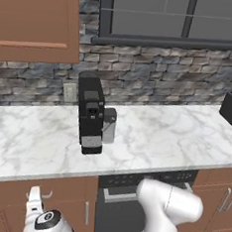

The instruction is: Take the pizza cutter from the drawer on the left and place it on the dining counter for cutting.

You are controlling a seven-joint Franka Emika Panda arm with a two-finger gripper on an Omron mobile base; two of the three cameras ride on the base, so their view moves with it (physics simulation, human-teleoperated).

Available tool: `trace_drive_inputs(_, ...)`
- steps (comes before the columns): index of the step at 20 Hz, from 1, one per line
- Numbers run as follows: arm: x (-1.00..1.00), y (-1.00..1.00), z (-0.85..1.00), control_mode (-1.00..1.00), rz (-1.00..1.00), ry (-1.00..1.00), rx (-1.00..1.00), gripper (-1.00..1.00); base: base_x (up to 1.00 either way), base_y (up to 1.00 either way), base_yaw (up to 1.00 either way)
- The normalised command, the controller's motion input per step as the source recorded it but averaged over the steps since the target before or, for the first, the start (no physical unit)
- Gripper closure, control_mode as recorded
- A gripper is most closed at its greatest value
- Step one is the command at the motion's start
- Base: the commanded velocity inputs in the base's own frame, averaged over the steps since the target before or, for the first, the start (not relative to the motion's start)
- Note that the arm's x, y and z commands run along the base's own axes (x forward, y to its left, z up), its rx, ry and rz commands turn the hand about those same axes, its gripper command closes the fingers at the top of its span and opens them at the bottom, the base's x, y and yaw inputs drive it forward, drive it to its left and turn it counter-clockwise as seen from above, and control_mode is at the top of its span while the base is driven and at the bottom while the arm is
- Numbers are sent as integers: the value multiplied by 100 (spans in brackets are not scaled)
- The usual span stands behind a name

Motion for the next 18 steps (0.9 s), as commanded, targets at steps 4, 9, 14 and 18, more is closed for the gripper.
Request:
trace_drive_inputs(4, -81, 0, -6, -100, -4, 10, 0, 100, 0, 0, 0)
trace_drive_inputs(9, -91, 0, -5, -100, -6, 7, 0, 100, 0, 0, 0)
trace_drive_inputs(14, -86, 0, -9, -100, -5, 8, 0, 100, 0, 0, 0)
trace_drive_inputs(18, -79, 0, -8, -100, -4, 7, 0, 100, 0, 0, 0)
